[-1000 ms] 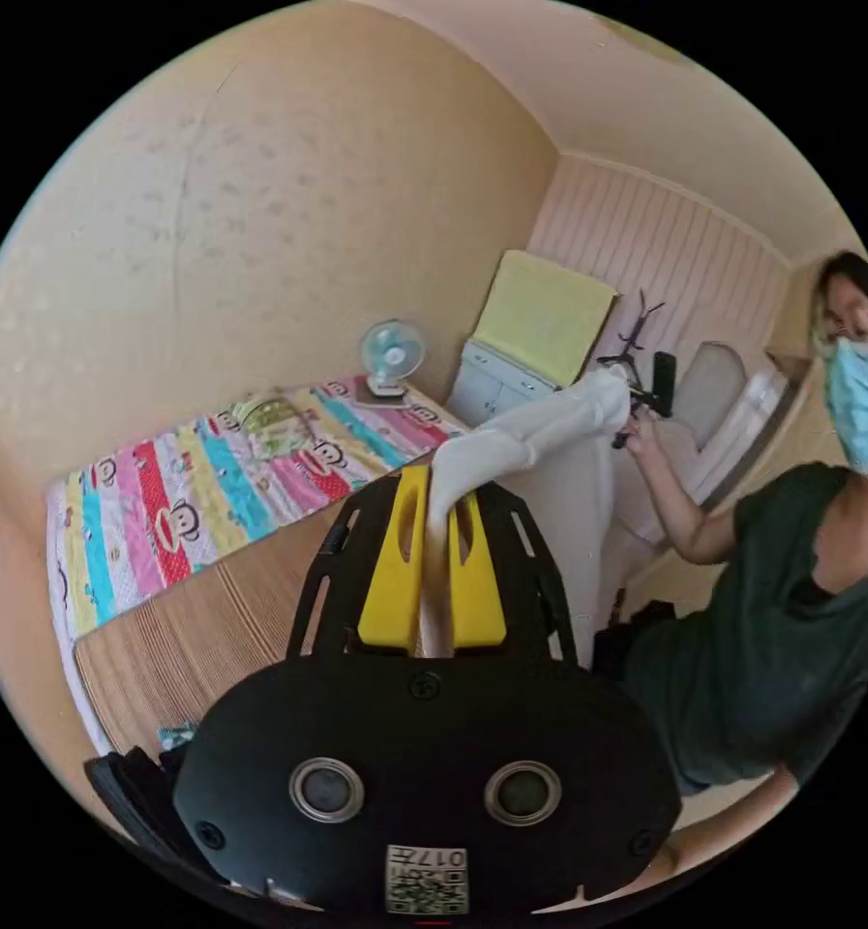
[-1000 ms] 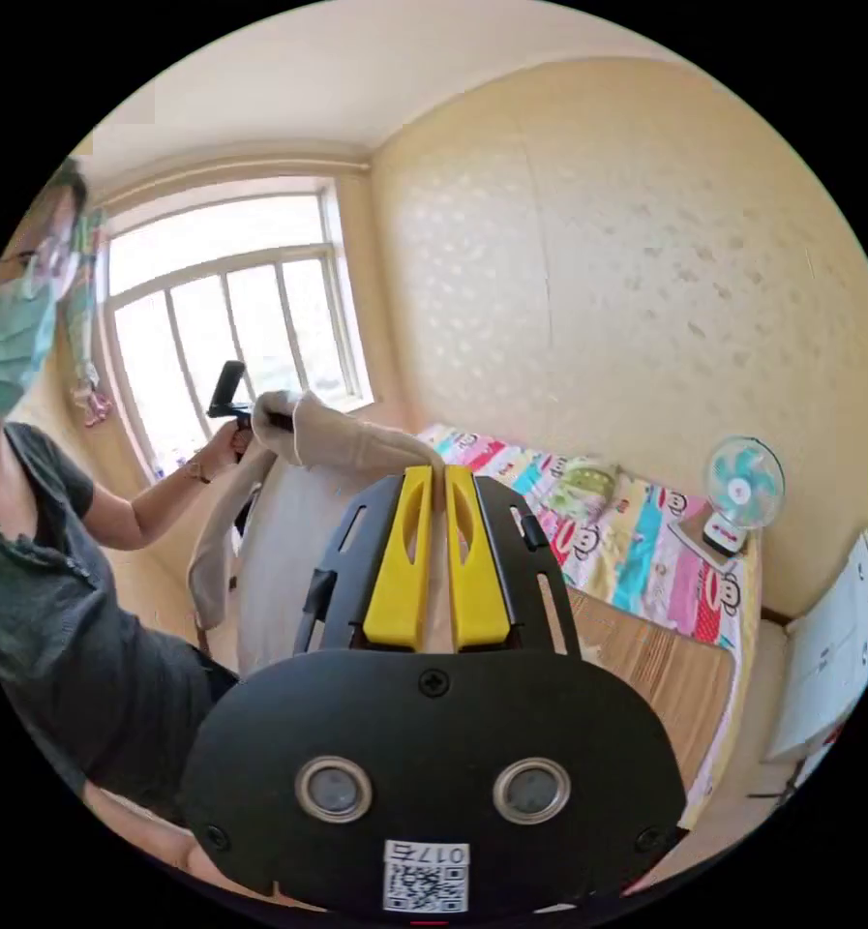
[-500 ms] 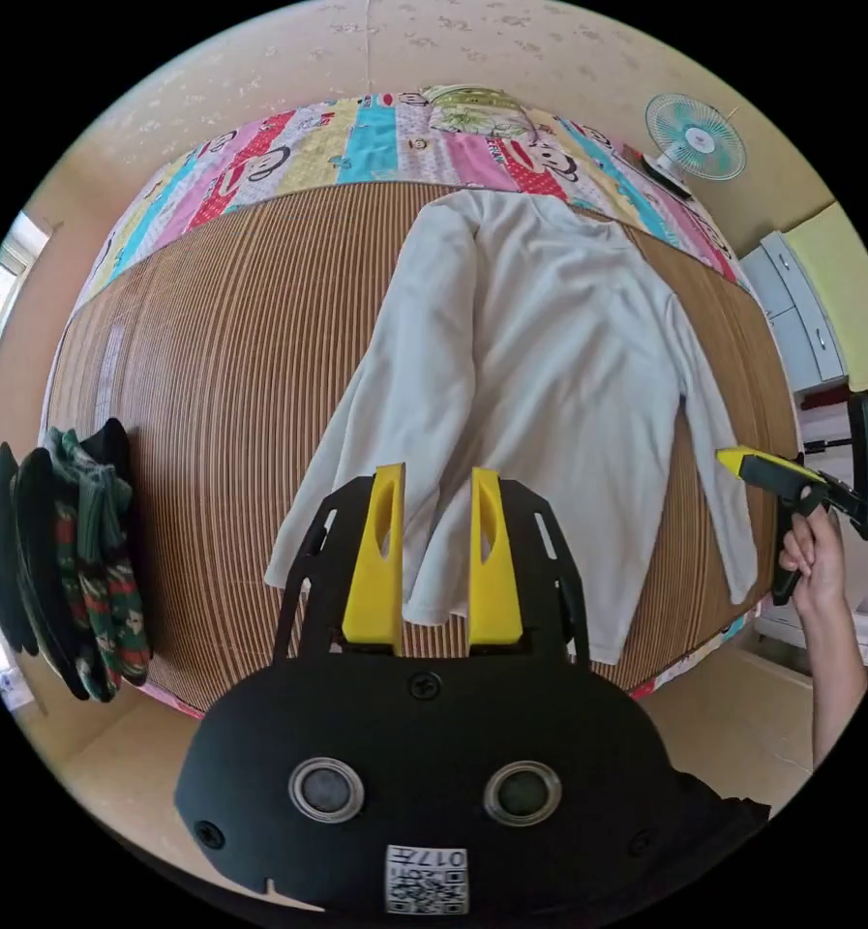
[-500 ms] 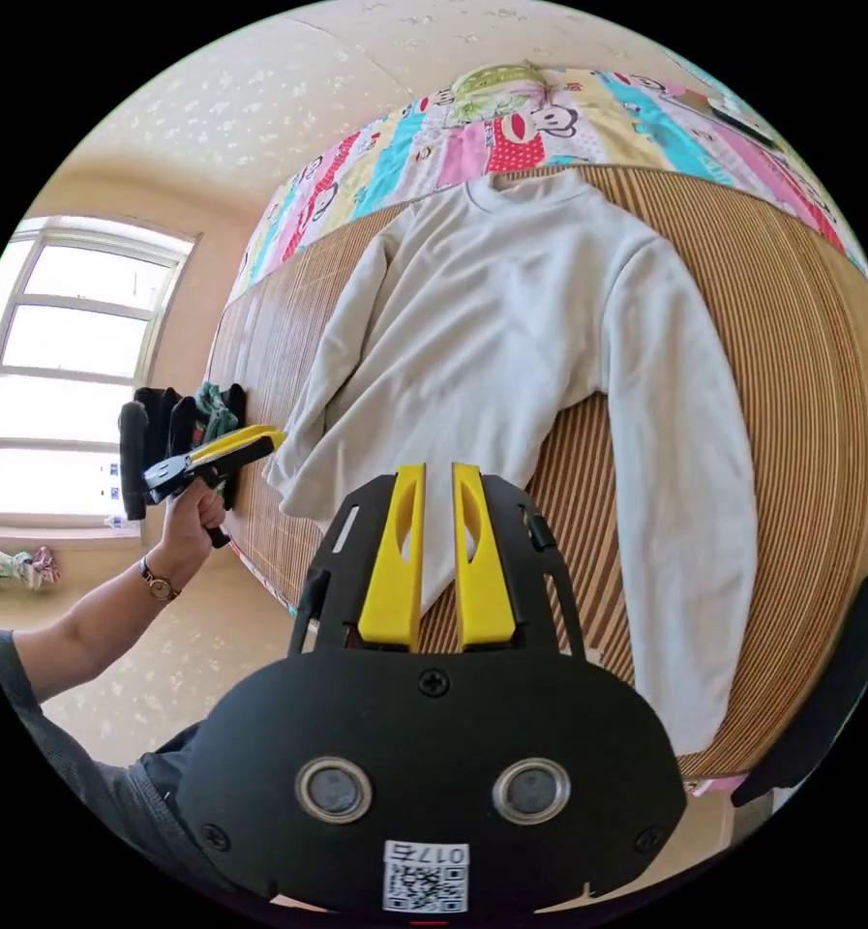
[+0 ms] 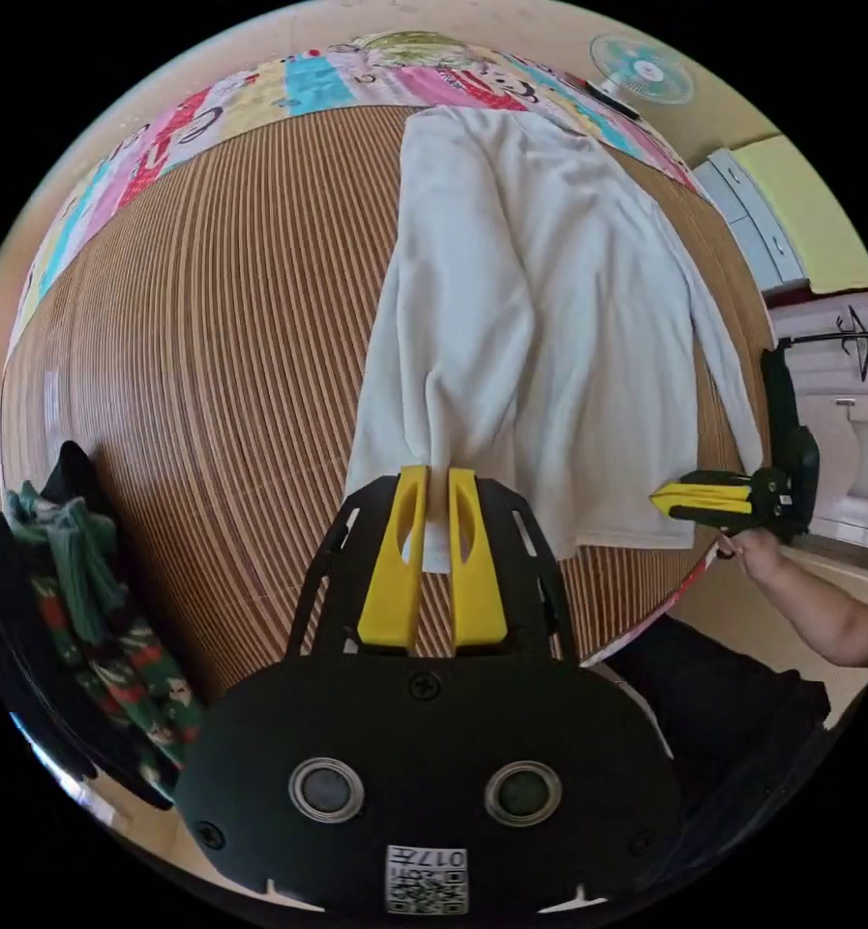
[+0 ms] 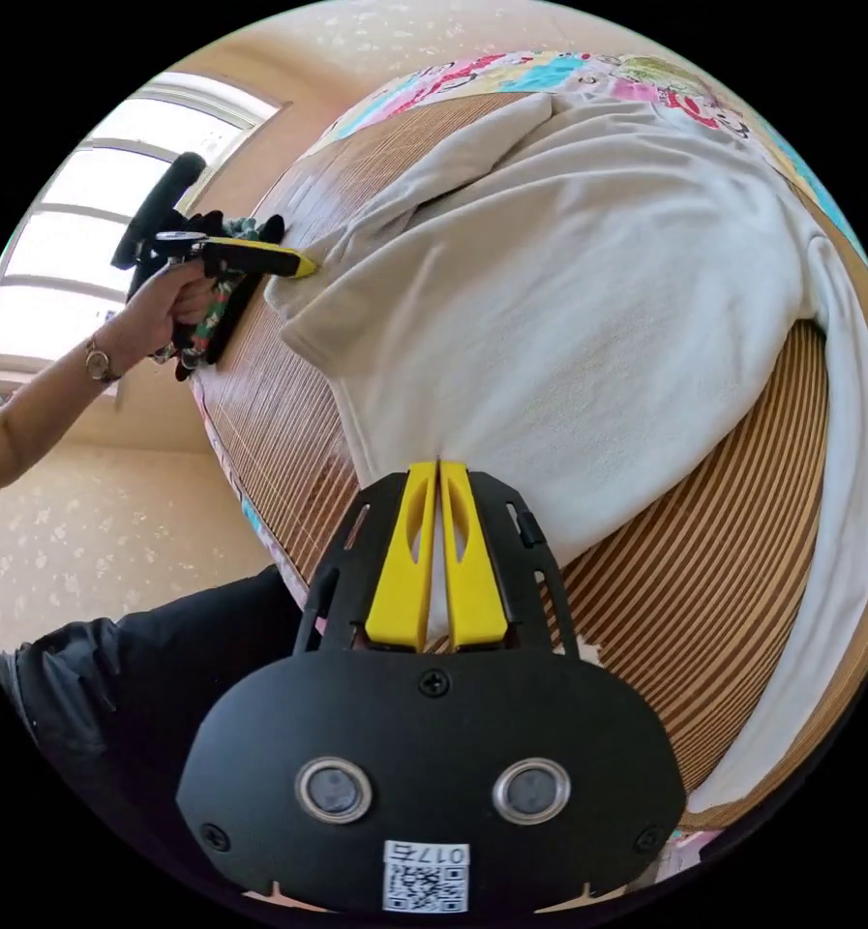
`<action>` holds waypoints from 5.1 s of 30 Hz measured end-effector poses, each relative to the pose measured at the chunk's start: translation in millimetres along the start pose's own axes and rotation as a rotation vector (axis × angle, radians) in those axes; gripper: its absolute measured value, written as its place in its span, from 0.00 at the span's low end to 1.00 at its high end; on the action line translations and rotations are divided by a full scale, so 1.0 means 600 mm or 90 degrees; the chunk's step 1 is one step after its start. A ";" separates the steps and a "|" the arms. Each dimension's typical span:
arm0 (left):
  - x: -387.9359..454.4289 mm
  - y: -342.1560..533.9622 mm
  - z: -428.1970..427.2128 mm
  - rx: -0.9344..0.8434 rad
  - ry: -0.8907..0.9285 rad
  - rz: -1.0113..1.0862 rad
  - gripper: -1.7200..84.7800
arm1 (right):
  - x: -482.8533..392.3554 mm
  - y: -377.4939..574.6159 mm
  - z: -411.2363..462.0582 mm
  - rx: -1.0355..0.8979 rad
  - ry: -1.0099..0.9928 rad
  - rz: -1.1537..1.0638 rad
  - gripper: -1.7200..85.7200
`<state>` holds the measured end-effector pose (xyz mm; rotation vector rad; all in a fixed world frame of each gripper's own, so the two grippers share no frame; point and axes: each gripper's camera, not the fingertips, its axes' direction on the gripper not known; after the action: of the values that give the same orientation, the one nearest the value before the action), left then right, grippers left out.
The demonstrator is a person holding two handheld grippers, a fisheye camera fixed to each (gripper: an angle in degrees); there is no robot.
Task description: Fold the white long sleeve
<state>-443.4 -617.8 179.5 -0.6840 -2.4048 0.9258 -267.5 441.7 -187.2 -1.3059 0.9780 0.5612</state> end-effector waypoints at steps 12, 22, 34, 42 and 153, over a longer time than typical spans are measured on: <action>-0.309 0.164 -0.269 0.261 -0.042 -0.340 0.14 | 0.129 0.147 -0.121 -0.002 0.169 0.276 0.03; 0.011 0.188 -0.003 0.019 0.048 -0.156 0.10 | 0.135 0.067 -0.057 -0.039 0.079 0.175 0.03; -0.140 0.374 -0.184 0.096 -0.078 -0.257 0.12 | 0.163 0.247 -0.032 -0.080 -0.097 0.318 0.02; -0.298 0.260 -0.167 0.042 -0.192 -0.251 0.17 | 0.214 0.225 -0.039 -0.107 -0.135 0.275 0.02; -0.320 0.238 -0.114 0.220 0.226 -0.335 0.11 | 0.506 0.545 -0.273 0.500 -0.443 0.773 0.16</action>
<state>-217.0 -607.2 76.7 -0.0630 -1.9008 0.8697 -425.6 302.4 -613.0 0.3191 1.1249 1.2554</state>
